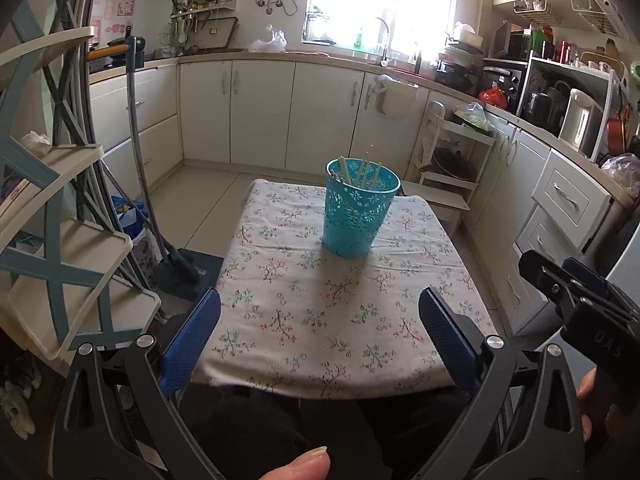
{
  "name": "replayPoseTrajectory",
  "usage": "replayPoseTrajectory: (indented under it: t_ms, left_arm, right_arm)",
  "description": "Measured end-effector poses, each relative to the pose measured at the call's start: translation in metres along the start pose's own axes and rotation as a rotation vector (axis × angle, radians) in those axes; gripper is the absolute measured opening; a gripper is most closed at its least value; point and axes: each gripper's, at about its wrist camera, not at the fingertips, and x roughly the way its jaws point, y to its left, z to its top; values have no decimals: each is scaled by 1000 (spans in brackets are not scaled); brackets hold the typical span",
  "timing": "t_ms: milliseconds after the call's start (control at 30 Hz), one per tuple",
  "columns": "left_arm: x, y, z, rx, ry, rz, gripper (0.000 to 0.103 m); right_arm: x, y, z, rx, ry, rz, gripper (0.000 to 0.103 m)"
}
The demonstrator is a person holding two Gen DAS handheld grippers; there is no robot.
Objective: Organize utensils
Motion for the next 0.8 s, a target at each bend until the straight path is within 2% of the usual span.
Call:
replayPoseTrajectory:
  t_ms: [133, 267, 433, 567, 800]
  left_arm:
    - [-22, -5, -11, 21, 26, -32, 95]
    - [-40, -14, -21, 82, 31, 11, 95]
    - [-69, -17, -33, 103, -24, 77, 95]
    - [-89, -13, -40, 79, -30, 70, 95]
    - [-106, -8, -50, 87, -22, 100, 95]
  right_arm:
    - [-26, -6, -16, 11, 15, -4, 91]
    - [-49, -8, -30, 28, 34, 3, 93]
    - [-76, -8, -44, 63, 54, -1, 95]
    - [-99, -3, -54, 78, 52, -6, 95]
    - [-128, 7, -78, 104, 71, 11, 96]
